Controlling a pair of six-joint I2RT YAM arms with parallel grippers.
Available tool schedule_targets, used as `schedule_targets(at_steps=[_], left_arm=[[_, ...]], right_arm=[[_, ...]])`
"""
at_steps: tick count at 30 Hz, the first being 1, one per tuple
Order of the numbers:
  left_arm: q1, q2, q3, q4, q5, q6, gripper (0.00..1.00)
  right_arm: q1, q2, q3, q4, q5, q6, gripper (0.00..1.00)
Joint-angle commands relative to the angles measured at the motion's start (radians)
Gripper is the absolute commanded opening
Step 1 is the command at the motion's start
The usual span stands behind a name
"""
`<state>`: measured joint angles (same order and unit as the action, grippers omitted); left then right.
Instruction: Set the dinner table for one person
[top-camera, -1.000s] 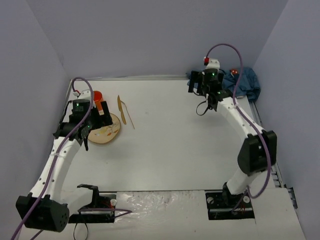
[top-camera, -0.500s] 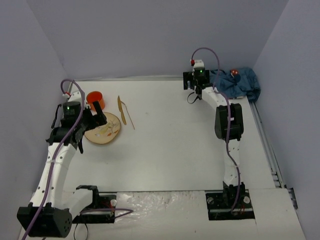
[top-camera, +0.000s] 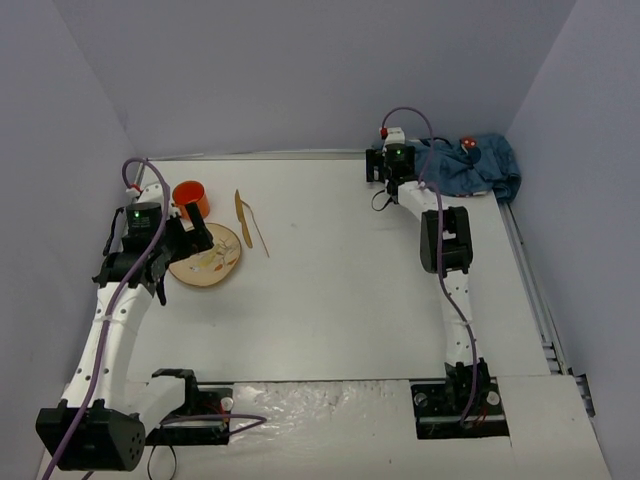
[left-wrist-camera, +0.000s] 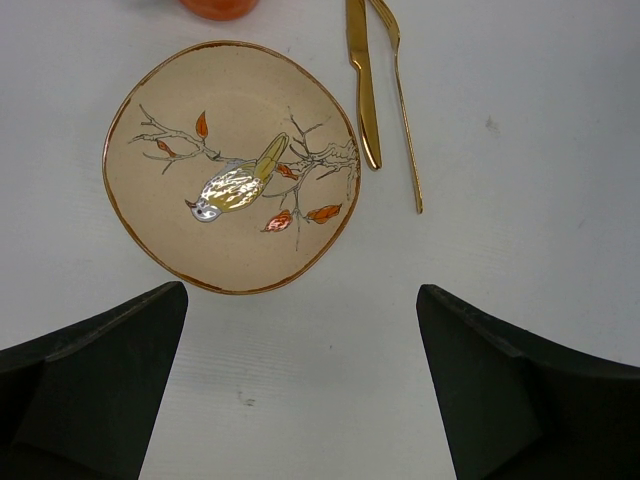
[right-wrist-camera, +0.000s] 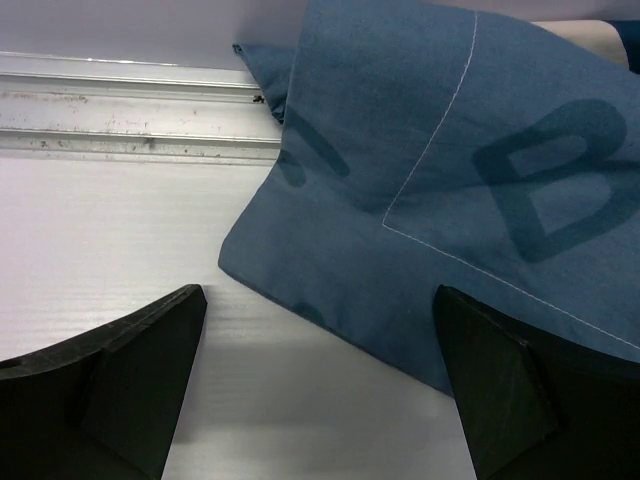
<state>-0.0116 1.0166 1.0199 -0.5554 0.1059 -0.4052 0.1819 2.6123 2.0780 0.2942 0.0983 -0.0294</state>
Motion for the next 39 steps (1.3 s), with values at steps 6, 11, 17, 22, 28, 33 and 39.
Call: schedule_targets(at_steps=[6, 11, 17, 22, 28, 33, 39], left_arm=[[0.007, 0.002, 0.014, 0.041, 0.015, -0.010, 0.97], [0.007, -0.001, 0.014, 0.041, 0.015, -0.011, 0.97], [0.007, -0.008, 0.012, 0.045, 0.013, -0.012, 0.97], [0.007, -0.017, 0.008, 0.053, 0.010, -0.011, 0.97], [0.007, -0.042, 0.018, 0.063, 0.045, -0.018, 0.97], [0.007, -0.088, 0.033, 0.047, 0.089, -0.044, 0.97], [0.007, -0.138, 0.037, -0.006, 0.141, -0.069, 0.97]], right_arm=[[-0.021, 0.078, 0.167, -0.032, 0.039, 0.029, 0.73], [-0.041, 0.085, 0.184, -0.066, 0.019, 0.075, 0.36], [-0.039, 0.043, 0.141, -0.118, -0.025, 0.076, 0.00], [-0.002, -0.155, -0.062, -0.101, -0.023, 0.042, 0.00], [0.045, -0.520, -0.248, -0.158, 0.010, 0.004, 0.00], [0.135, -0.815, -0.454, -0.232, 0.038, 0.063, 0.00], [0.388, -1.012, -0.810, -0.240, 0.077, 0.230, 0.00]])
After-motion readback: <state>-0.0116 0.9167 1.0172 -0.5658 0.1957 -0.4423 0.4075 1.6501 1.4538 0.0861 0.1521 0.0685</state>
